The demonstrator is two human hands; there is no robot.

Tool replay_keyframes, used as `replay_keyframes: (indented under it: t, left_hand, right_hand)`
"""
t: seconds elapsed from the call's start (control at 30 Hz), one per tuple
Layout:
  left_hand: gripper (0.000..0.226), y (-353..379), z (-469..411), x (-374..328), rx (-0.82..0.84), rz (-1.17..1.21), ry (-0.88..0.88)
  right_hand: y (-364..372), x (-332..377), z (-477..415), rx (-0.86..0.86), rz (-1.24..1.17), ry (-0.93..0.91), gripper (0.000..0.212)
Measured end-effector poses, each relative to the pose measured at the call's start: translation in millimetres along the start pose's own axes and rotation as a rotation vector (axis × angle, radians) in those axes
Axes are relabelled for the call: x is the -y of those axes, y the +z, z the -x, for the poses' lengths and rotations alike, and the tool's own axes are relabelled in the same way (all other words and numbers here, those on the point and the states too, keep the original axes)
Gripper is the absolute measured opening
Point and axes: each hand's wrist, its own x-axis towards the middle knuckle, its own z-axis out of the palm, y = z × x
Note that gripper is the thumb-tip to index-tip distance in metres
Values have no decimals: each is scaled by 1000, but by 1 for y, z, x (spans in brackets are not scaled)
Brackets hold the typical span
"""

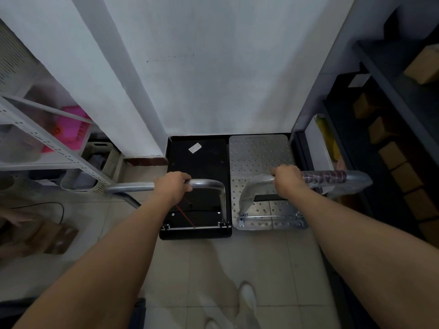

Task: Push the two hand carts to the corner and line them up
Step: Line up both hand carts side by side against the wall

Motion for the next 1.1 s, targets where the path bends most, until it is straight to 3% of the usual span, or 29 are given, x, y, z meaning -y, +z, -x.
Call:
replay_keyframes:
  t: [0.43,0.6,0.83,1.1]
  left_hand:
    - [8,2,17,0,38,-35,23]
    - [19,7,23,4,31,-34,18]
    - [9,10,35,8,59,-79,48]
    - [27,18,47,10,86,-115,63]
  right_hand:
    - [8,-1,36,55,-39,76,31]
    - [11,2,49,81,-9,78,33]
    - [21,4,63,77,-14,88,35]
    - [27,9,81,89,-73,51,41]
